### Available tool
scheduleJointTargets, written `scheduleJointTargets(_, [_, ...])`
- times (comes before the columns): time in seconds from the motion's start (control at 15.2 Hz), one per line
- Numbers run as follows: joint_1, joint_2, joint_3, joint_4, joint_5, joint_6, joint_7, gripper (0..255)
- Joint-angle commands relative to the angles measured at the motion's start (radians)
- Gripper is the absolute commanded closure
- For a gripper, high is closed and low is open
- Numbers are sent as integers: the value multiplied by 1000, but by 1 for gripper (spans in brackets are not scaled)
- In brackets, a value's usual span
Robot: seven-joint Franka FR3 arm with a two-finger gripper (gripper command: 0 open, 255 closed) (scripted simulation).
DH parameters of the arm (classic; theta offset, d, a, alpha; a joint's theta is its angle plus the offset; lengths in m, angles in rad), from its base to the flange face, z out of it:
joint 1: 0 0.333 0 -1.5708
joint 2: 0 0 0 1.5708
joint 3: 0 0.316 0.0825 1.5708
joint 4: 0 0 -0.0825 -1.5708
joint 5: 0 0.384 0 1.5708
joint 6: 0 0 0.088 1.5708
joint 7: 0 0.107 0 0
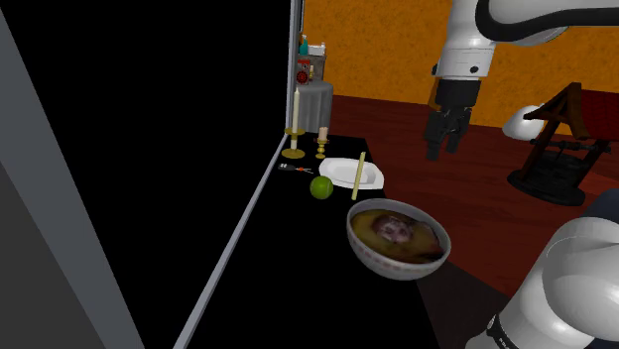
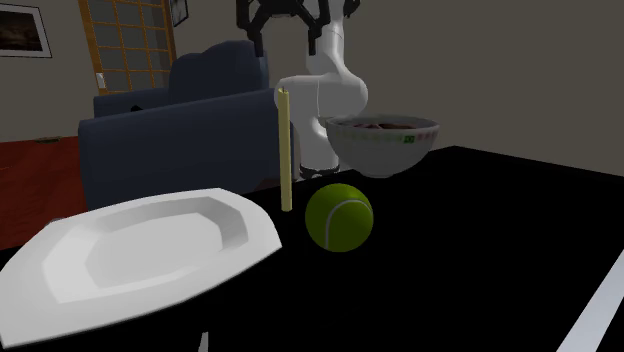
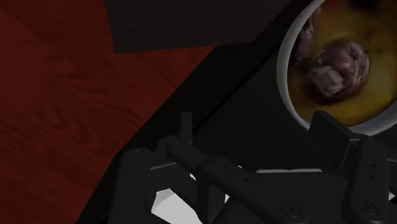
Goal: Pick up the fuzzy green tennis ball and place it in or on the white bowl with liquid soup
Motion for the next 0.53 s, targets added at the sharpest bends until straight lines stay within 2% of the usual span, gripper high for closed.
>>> scheduleJointTargets(0.0, [0,0,0,0,0,0,0,0])
scheduleJointTargets(0.46, [50,207,-21,13,58,216,-62,0])
